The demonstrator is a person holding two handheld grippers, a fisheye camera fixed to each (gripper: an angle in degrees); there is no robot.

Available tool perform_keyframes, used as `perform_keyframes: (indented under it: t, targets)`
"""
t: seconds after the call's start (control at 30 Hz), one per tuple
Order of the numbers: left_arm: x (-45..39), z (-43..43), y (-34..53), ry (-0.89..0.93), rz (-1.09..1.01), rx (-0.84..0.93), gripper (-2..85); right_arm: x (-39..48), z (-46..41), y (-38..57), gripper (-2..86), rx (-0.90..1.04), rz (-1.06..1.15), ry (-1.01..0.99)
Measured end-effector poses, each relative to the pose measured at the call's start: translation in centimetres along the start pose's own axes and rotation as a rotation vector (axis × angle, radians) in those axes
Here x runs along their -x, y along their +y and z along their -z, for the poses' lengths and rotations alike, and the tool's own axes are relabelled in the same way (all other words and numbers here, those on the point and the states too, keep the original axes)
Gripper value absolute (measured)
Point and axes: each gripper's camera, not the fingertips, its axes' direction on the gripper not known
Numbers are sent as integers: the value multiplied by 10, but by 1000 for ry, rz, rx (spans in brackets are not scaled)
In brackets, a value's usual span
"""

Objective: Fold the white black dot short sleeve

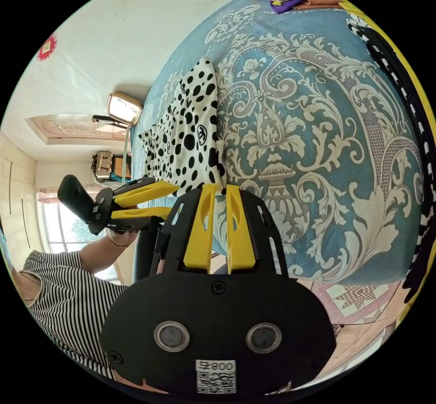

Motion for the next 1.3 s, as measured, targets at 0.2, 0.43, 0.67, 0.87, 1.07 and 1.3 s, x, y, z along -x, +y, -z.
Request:
perform_keyframes:
  t: [0.2, 0.43, 0.67, 0.87, 1.07, 1.3]
  targets:
    - [-38, 16, -52, -143, -52, 42, 81, -3, -5, 7, 25, -35, 43, -157]
    - [-46, 67, -72, -231, 41, -20, 28, -4, -9, -2, 43, -77, 107, -227]
    - [-18, 124, -62, -134, 230, -142, 21, -64, -27, -46, 101, -131, -52, -317]
    - [-13, 147, -57, -115, 262, -179, 20, -75, -60, -101, 122, -110, -110, -388]
    - [-14, 152, -52, -104, 259, -187, 20, -83, -90, -136, 129, -112, -193, -474]
    - [-14, 151, -38, -112, 244, -199, 21, -78, -95, -163, 133, -110, -215, -456]
